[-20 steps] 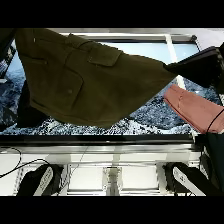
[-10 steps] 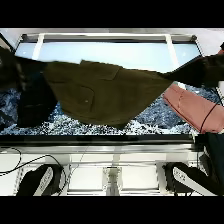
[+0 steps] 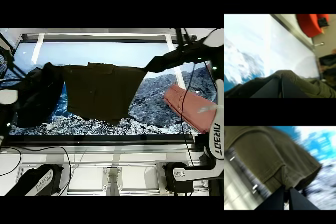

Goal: Fold the clothes and pants, and hang the long-sleeved shirts on hangers.

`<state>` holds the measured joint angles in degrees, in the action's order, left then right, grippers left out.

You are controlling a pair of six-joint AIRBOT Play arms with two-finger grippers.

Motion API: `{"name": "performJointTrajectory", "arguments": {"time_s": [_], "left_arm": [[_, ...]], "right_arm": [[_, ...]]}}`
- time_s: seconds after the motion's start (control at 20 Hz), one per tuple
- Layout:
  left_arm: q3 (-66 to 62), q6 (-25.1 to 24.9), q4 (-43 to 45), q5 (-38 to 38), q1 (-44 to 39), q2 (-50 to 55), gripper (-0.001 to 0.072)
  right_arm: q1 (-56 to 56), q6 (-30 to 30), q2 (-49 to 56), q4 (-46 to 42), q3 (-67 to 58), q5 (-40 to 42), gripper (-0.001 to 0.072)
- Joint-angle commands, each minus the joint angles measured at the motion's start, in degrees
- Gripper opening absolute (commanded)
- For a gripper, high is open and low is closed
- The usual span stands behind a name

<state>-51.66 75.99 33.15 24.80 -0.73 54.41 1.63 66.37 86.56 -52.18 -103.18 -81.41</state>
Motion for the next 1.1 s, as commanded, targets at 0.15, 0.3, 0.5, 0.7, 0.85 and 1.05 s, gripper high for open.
{"name": "performJointTrajectory", "arguments": {"time_s": [0.15,0.3,0.5,0.7,0.85,1.05], "left_arm": [[0.0,-20.9,-0.2,-24.96,-10.43,4.59,0.0026],[-1.01,-21.16,1.01,-34.71,-14.23,1.97,0.0027],[-1.18,-20.9,8.44,-35.32,-18.27,-6.8,0.0026],[-1.18,-20.98,12.41,-29.33,-23.69,-18.16,0.0025],[-1.18,-18.16,9.42,-27.02,-29.0,-25.42,0.0024],[-1.14,-9.57,-4.72,-23.56,-30.69,-29.77,0.0023]], "right_arm": [[1.73,-1.68,3.89,-8.24,-0.46,25.57,0.0025],[1.97,-2.62,3.54,-7.45,-2.82,24.61,0.0025],[1.92,-3.23,-0.46,-7.87,-14.4,11.04,0.0026],[1.97,-1.75,-11.56,-6.54,-16.87,-2.23,0.0026],[1.97,2.34,-18.71,-6.34,-16.52,-13.86,0.0025],[1.97,5.01,-25.44,-4.04,-16.52,-20.5,0.0024]]}}
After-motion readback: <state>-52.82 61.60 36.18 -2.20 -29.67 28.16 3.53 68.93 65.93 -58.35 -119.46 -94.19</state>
